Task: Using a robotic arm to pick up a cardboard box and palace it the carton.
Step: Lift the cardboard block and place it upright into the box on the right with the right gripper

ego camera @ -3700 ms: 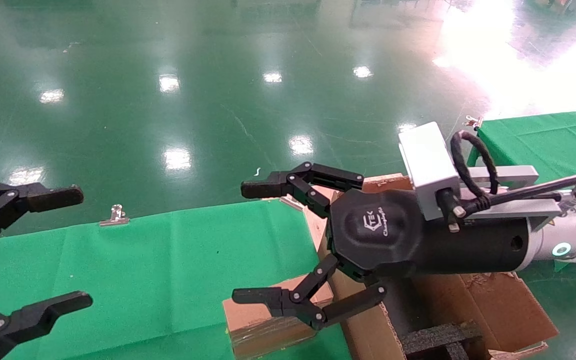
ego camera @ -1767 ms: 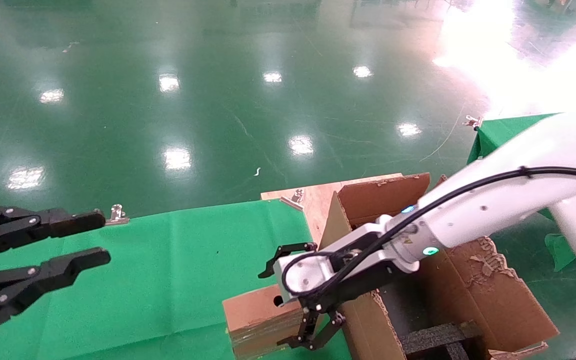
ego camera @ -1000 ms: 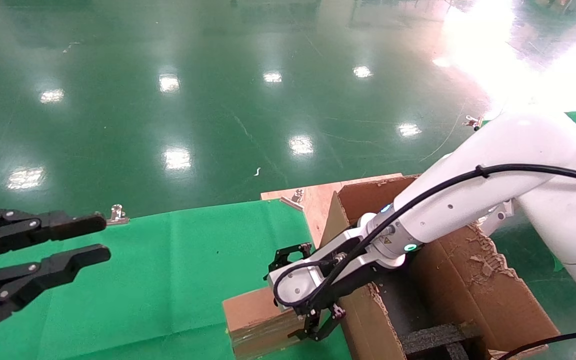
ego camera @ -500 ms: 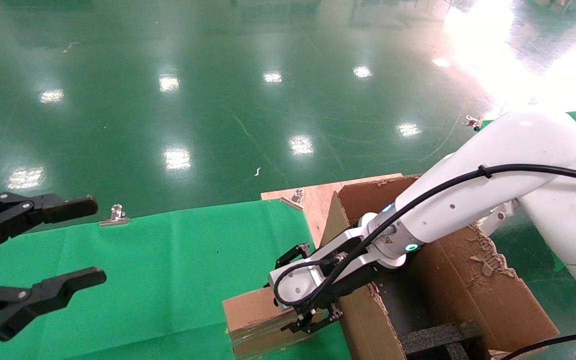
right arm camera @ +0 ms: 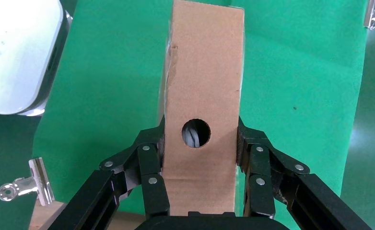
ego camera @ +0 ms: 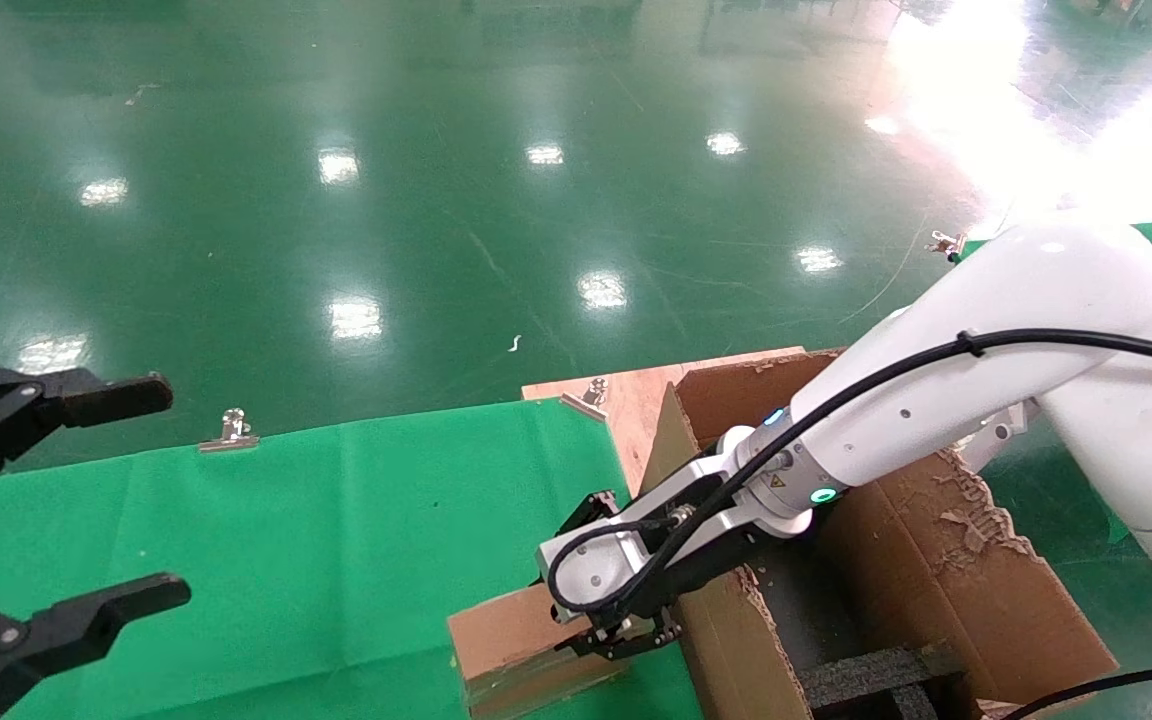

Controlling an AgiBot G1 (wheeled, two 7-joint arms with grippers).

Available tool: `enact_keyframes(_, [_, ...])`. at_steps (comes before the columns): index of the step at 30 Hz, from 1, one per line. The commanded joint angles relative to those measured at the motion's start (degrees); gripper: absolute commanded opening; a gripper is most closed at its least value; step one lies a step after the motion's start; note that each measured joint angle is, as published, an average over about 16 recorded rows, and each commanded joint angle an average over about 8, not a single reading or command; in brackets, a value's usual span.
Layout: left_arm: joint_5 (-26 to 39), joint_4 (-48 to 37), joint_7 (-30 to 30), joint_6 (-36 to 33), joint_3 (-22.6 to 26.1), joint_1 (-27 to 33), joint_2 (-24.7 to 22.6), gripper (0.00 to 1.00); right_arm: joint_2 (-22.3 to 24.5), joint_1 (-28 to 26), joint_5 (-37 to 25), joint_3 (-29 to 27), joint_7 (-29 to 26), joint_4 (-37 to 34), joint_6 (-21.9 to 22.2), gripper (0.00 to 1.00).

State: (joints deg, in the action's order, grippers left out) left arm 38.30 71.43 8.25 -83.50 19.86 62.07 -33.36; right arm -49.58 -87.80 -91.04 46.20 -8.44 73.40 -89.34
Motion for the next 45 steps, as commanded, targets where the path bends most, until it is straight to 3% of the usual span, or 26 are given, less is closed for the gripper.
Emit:
enact_keyframes(1, [0.00, 0.00, 0.00, 0.00, 0.00, 0.00, 0.00, 1.00, 0.08, -0.05, 0.41, -0.11, -0.01, -0.04, -0.01, 0.00])
enact_keyframes(6, [0.00, 0.00, 0.00, 0.00, 0.00, 0.00, 0.00, 1.00, 2.36, -4.59, 4.41, -1.30, -0.67, -1.10, -0.89, 0.00])
enact_keyframes(12, [0.00, 0.00, 0.00, 0.00, 0.00, 0.00, 0.00, 1.00, 5.87, -13.95, 9.28, -0.47, -1.00, -3.25, -1.77, 0.00])
enact_keyframes(22, [-0.01, 0.00, 0.00, 0.00, 0.01, 0.00, 0.00, 1.00, 9.68, -30.03, 16.28, 7.93, 1.06, -8.93, -2.12, 0.00])
enact_keyframes(29, [-0.01, 0.00, 0.00, 0.00, 0.01, 0.00, 0.00, 1.00, 13.14, -34.96, 19.30, 15.13, 3.30, -12.70, -1.98, 0.00])
enact_keyframes(45, [-0.01, 0.00, -0.01, 0.00, 0.01, 0.00, 0.00, 1.00, 28.74, -44.10, 16.69, 28.85, 10.31, -22.99, -1.97, 0.00])
